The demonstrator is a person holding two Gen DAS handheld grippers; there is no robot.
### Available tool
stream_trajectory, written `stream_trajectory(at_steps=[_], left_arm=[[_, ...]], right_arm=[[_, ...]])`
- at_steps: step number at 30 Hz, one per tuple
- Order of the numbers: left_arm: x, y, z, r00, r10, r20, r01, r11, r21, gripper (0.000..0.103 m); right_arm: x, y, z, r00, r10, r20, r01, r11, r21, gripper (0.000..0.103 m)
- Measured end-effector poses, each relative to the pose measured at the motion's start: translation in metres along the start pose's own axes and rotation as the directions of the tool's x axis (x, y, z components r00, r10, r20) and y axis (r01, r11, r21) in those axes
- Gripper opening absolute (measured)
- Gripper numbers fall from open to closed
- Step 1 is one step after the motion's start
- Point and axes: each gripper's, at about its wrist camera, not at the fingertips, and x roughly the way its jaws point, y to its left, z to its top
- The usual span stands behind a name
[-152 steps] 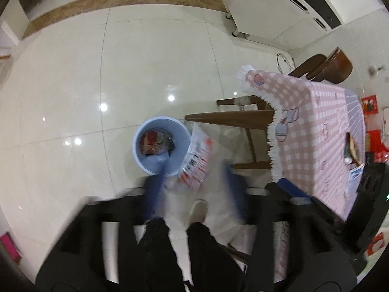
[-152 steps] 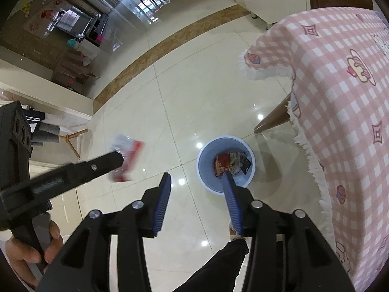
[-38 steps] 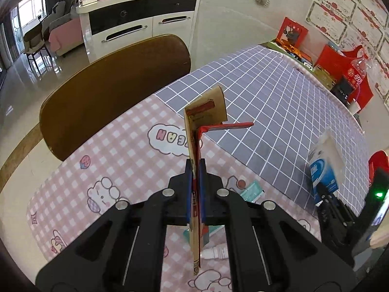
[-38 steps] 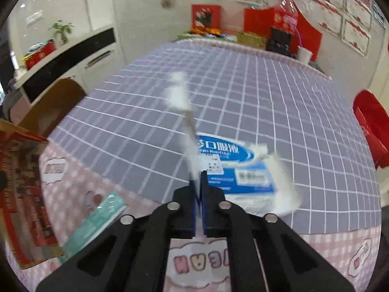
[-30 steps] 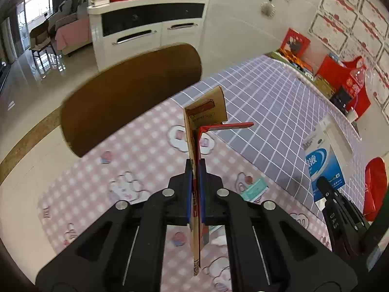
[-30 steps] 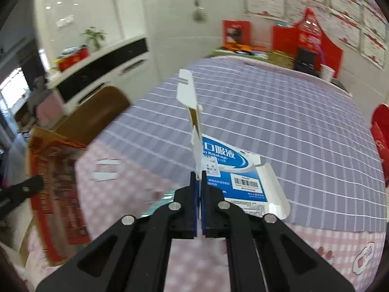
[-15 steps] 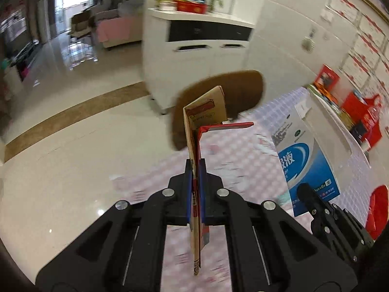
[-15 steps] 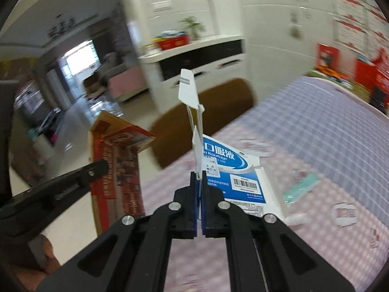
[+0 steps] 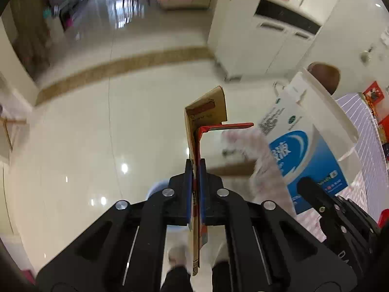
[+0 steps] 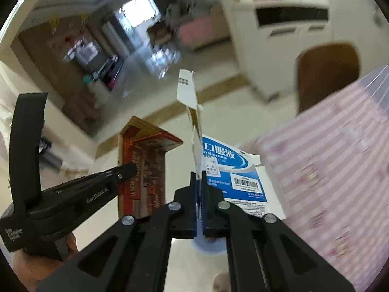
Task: Collect trash
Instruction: 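Carry both boxes to the blue bucket and open the left gripper to drop the cardboard box, then open the right gripper over the blue bucket to drop the medicine box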
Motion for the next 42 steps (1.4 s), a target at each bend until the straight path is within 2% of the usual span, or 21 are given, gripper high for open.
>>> stream_trajectory(at_steps=[2, 6, 13, 16, 18, 19, 20, 30, 31, 42], left_arm=[[0.013, 0.02, -0.006, 0.999, 0.009, -0.04, -0.009, 1.0, -0.024, 0.005], [0.046, 0.046, -0.021, 0.991, 0.002, -0.137, -0.008, 0.999, -0.047, 0.005], [0.078, 0.067, -0.028, 0.974, -0.049, -0.223, 0.028, 0.995, -0.098, 0.007], [0.094, 0.068, -0.028, 0.954, -0.061, -0.293, 0.032, 0.994, -0.104, 0.014], [0.103, 0.071, -0.031, 0.938, -0.063, -0.341, 0.027, 0.994, -0.107, 0.029], [0.104, 0.073, -0.032, 0.937, -0.07, -0.342, 0.032, 0.993, -0.115, 0.048], [0.103, 0.074, -0.032, 0.94, -0.076, -0.333, 0.036, 0.991, -0.126, 0.058], [0.097, 0.079, -0.042, 0.938, -0.063, -0.342, 0.03, 0.994, -0.101, 0.059], [0.095, 0.081, -0.043, 0.938, -0.059, -0.342, 0.026, 0.995, -0.101, 0.059], [0.087, 0.102, -0.056, 0.939, -0.037, -0.342, -0.017, 0.988, -0.155, 0.063]], right_arm=[[0.024, 0.009, -0.009, 0.997, 0.02, -0.077, -0.018, 1.0, 0.025, 0.003], [0.057, 0.019, -0.026, 0.984, 0.012, -0.179, -0.004, 0.999, 0.044, 0.003], [0.079, 0.028, -0.043, 0.967, -0.024, -0.252, 0.036, 0.998, 0.044, 0.003], [0.085, 0.029, -0.045, 0.963, -0.038, -0.268, 0.052, 0.998, 0.047, 0.003], [0.091, 0.029, -0.046, 0.959, -0.04, -0.28, 0.056, 0.997, 0.05, 0.003], [0.094, 0.03, -0.046, 0.958, -0.04, -0.285, 0.057, 0.997, 0.052, 0.003], [0.097, 0.031, -0.046, 0.956, -0.041, -0.291, 0.058, 0.997, 0.051, 0.003], [0.115, 0.043, -0.057, 0.945, -0.031, -0.326, 0.041, 0.999, 0.025, 0.003], [0.112, 0.036, -0.058, 0.943, -0.027, -0.331, 0.037, 0.999, 0.025, 0.003], [0.119, 0.04, -0.077, 0.921, -0.009, -0.388, 0.015, 1.0, 0.013, 0.003]])
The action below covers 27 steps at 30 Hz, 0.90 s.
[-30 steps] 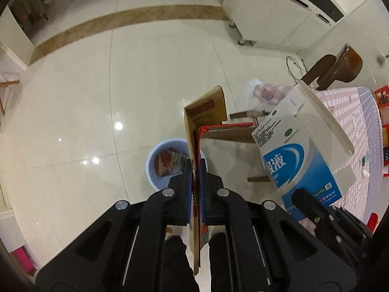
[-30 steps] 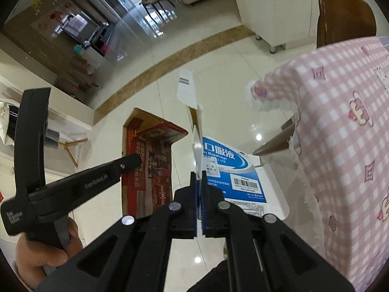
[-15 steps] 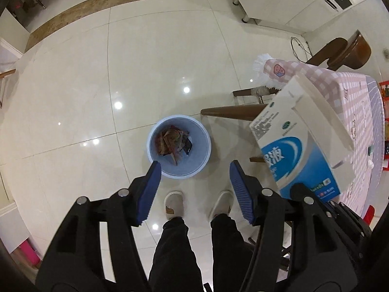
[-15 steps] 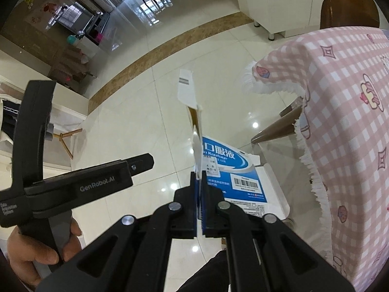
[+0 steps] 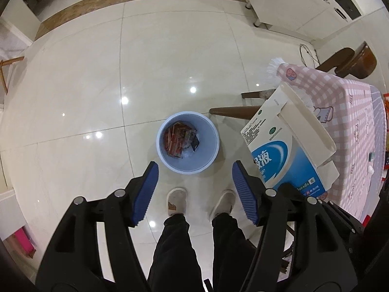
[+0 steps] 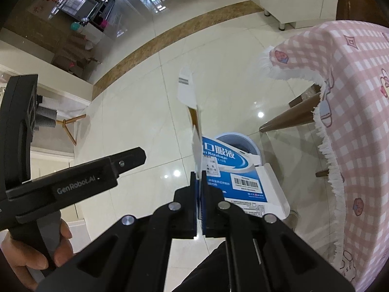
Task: Collect trash
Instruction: 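Open the right gripper over the blue bucket to drop the medicine box, then move both open grippers back to the table toward the teal tube and white bottle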
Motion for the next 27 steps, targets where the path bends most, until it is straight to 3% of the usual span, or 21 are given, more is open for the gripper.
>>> stream_trajectory(at_steps=[11, 12, 13, 15, 27], left_arm=[[-0.009, 0.019, -0.01, 1.0, 0.011, 0.021, -0.01, 0.998, -0.057, 0.066], [-0.01, 0.02, -0.01, 1.0, 0.011, 0.023, -0.009, 0.998, -0.059, 0.066], [-0.011, 0.021, -0.011, 1.0, 0.011, 0.025, -0.009, 0.998, -0.061, 0.066], [-0.012, 0.021, -0.013, 1.0, 0.01, 0.026, -0.009, 0.998, -0.063, 0.066], [-0.024, -0.028, -0.013, 0.999, -0.015, 0.049, 0.015, 1.0, 0.004, 0.066]], right_arm=[[0.006, 0.016, 0.004, 1.0, -0.003, 0.012, 0.003, 0.999, -0.035, 0.007], [0.005, 0.017, 0.004, 1.0, -0.004, 0.014, 0.004, 0.999, -0.035, 0.012], [0.004, 0.016, 0.005, 1.0, 0.002, 0.018, -0.001, 0.999, -0.033, 0.027], [0.002, 0.016, 0.006, 1.0, -0.005, 0.03, 0.007, 0.999, -0.035, 0.035], [-0.033, -0.024, 0.003, 0.995, -0.04, 0.095, 0.039, 0.999, 0.018, 0.035]])
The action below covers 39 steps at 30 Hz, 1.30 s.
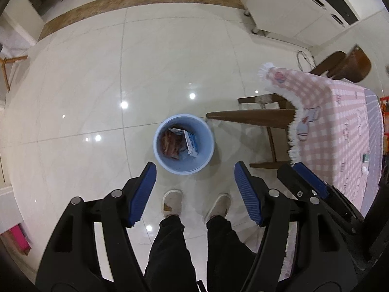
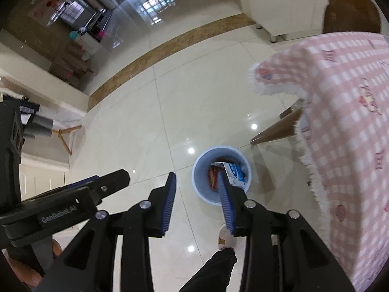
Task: Collect trash
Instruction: 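Move both open grippers back to the table toward the teal tube and white bottle, then grasp the small white bottle with the left gripper while the right grasps the teal tube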
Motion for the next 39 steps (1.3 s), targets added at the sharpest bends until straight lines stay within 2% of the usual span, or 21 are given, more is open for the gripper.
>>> stream_trajectory(at_steps=[5, 8, 11, 14, 17, 20, 23, 24, 25, 28, 32, 35, 37, 39], left_arm=[[-0.012, -0.05, 0.005, 0.999, -0.036, 0.035, 0.034, 0.997, 0.073, 0.066], [-0.018, -0.098, 0.006, 0.996, -0.066, 0.053, 0.057, 0.987, 0.147, 0.066], [-0.018, -0.162, 0.003, 0.992, -0.107, 0.06, 0.089, 0.965, 0.247, 0.066], [-0.015, -0.216, -0.005, 0.989, -0.136, 0.057, 0.11, 0.937, 0.331, 0.066], [-0.007, -0.281, -0.02, 0.985, -0.17, 0.039, 0.137, 0.892, 0.43, 0.066], [0.006, -0.344, -0.042, 0.98, -0.197, 0.014, 0.159, 0.83, 0.535, 0.066], [0.018, -0.411, -0.069, 0.972, -0.232, -0.014, 0.184, 0.73, 0.658, 0.066], [0.02, -0.424, -0.076, 0.971, -0.238, -0.018, 0.186, 0.709, 0.68, 0.066], [0.026, -0.449, -0.087, 0.969, -0.247, -0.019, 0.186, 0.677, 0.712, 0.066], [0.04, -0.495, -0.105, 0.967, -0.256, -0.016, 0.175, 0.615, 0.769, 0.066], [0.062, -0.542, -0.121, 0.965, -0.26, -0.025, 0.171, 0.556, 0.813, 0.066], [0.075, -0.563, -0.13, 0.968, -0.251, -0.026, 0.158, 0.52, 0.839, 0.066], [0.082, -0.568, -0.134, 0.972, -0.234, -0.015, 0.136, 0.508, 0.851, 0.065], [0.089, -0.574, -0.135, 0.979, -0.203, 0.015, 0.093, 0.515, 0.852, 0.06]], right_arm=[[-0.037, -0.046, 0.006, 0.996, -0.025, 0.082, 0.02, 0.998, 0.062, 0.035], [-0.065, -0.081, 0.007, 0.988, -0.051, 0.144, 0.035, 0.994, 0.108, 0.035], [-0.097, -0.13, 0.002, 0.971, -0.101, 0.216, 0.064, 0.983, 0.173, 0.035], [-0.13, -0.183, -0.01, 0.94, -0.188, 0.283, 0.116, 0.961, 0.253, 0.035], [-0.157, -0.242, -0.025, 0.912, -0.267, 0.311, 0.146, 0.921, 0.362, 0.035], [-0.176, -0.301, -0.041, 0.893, -0.33, 0.307, 0.164, 0.873, 0.46, 0.035], [-0.192, -0.352, -0.059, 0.878, -0.377, 0.296, 0.173, 0.825, 0.538, 0.035], [-0.198, -0.367, -0.065, 0.872, -0.393, 0.292, 0.177, 0.808, 0.562, 0.035], [-0.201, -0.378, -0.068, 0.868, -0.403, 0.289, 0.18, 0.798, 0.575, 0.035], [-0.213, -0.414, -0.086, 0.86, -0.428, 0.277, 0.181, 0.764, 0.619, 0.036], [-0.219, -0.45, -0.102, 0.86, -0.438, 0.261, 0.169, 0.728, 0.665, 0.036], [-0.224, -0.469, -0.111, 0.859, -0.44, 0.261, 0.155, 0.71, 0.687, 0.039], [-0.226, -0.477, -0.114, 0.859, -0.44, 0.262, 0.147, 0.702, 0.697, 0.039], [-0.226, -0.486, -0.117, 0.863, -0.431, 0.264, 0.132, 0.696, 0.706, 0.04]])
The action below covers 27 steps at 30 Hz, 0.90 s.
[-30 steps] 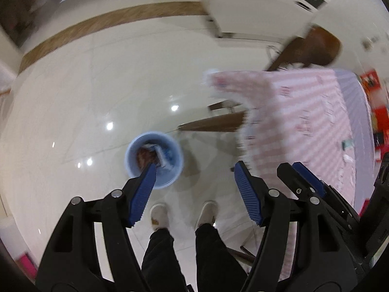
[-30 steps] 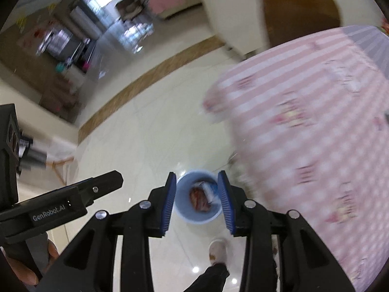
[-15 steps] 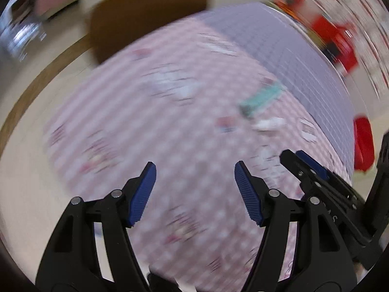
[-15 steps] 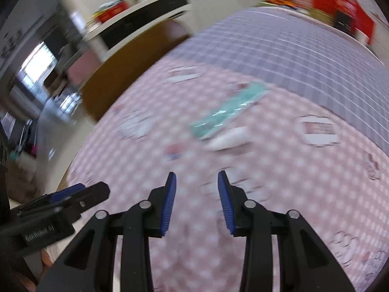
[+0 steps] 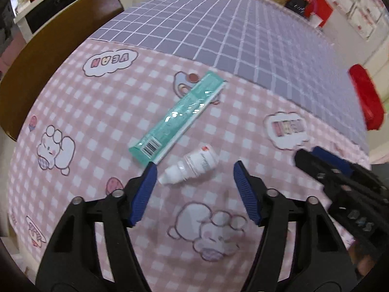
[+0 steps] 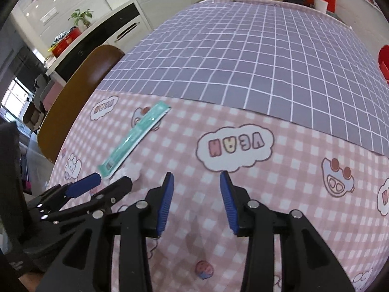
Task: Collect trash
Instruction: 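Grasp the small white bottle with the left gripper while the right grasps the teal tube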
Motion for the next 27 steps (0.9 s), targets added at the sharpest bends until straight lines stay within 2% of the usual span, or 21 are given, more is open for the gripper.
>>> stream_trajectory(at_steps=[5, 7, 9, 13, 15, 19, 23, 27], left_arm=[[0.012, -0.004, 0.006, 1.0, 0.014, -0.014, -0.013, 1.0, 0.013, 0.051], [0.016, -0.007, 0.006, 1.0, 0.016, -0.025, -0.015, 0.999, 0.03, 0.041], [0.016, -0.004, 0.006, 1.0, -0.003, -0.023, 0.003, 1.0, 0.016, 0.041], [0.008, 0.018, 0.008, 0.996, -0.086, -0.003, 0.085, 0.989, -0.122, 0.04], [-0.006, 0.033, 0.01, 0.993, -0.112, 0.041, 0.118, 0.975, -0.187, 0.04], [-0.029, 0.066, 0.006, 0.994, -0.056, 0.095, 0.081, 0.957, -0.28, 0.04], [-0.036, 0.099, -0.004, 0.996, 0.028, 0.083, 0.003, 0.934, -0.358, 0.04], [-0.039, 0.13, -0.01, 0.995, 0.071, 0.073, -0.033, 0.905, -0.423, 0.041]], right_arm=[[0.002, -0.009, 0.003, 1.0, 0.017, -0.014, -0.017, 1.0, 0.018, 0.04], [0.004, -0.007, 0.005, 1.0, 0.023, -0.017, -0.023, 1.0, 0.019, 0.04], [0.007, -0.005, 0.008, 0.999, 0.03, -0.02, -0.03, 0.999, 0.02, 0.041], [0.015, 0.005, 0.014, 0.998, 0.052, -0.02, -0.052, 0.999, 0.015, 0.041], [0.019, 0.014, 0.016, 0.997, 0.068, -0.025, -0.068, 0.998, 0.005, 0.041], [0.03, 0.035, 0.018, 0.994, 0.102, -0.043, -0.102, 0.995, -0.018, 0.041], [0.045, 0.061, 0.015, 0.989, 0.128, -0.069, -0.131, 0.991, -0.033, 0.042], [0.058, 0.085, 0.015, 0.993, 0.102, -0.064, -0.105, 0.993, -0.047, 0.052]])
